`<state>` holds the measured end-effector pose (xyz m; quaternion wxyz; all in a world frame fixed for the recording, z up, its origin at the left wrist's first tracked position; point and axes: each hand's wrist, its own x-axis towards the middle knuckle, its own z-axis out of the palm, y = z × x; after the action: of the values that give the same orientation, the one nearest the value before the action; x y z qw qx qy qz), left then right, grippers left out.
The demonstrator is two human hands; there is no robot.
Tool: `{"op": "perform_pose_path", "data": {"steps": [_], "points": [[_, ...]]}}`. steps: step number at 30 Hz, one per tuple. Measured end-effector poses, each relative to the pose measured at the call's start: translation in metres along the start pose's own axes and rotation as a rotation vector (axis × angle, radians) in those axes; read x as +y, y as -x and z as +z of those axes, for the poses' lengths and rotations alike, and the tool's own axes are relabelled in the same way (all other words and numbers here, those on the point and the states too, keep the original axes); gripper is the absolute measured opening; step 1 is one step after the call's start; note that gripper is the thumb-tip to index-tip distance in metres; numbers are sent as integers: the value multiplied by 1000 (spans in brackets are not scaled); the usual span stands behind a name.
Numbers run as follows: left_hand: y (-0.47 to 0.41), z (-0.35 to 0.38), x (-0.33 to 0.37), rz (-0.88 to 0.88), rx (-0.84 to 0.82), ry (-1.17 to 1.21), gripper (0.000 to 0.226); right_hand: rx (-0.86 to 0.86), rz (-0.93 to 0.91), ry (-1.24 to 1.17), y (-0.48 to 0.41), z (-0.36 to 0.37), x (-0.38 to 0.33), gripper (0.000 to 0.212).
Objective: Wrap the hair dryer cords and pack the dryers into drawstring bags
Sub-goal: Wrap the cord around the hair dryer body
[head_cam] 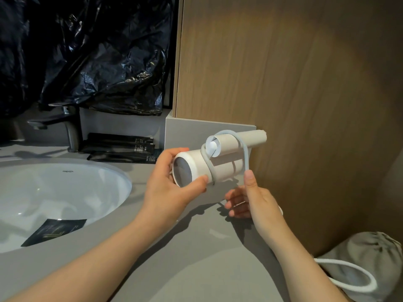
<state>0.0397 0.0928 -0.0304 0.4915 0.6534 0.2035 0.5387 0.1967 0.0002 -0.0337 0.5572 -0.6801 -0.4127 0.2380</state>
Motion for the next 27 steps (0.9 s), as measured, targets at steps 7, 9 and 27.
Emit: {"op": "perform_pose_path", "data": {"steps": [7, 9, 27], "points": [[4, 12, 5, -122, -189, 302, 56, -102, -62, -376, 8, -7, -9, 57], [1, 13, 6, -132, -228, 303, 54, -77, -88, -420, 9, -10, -12, 55], [0, 4, 15, -132, -76, -84, 55, -17, -228, -167, 9, -3, -8, 49]]}}
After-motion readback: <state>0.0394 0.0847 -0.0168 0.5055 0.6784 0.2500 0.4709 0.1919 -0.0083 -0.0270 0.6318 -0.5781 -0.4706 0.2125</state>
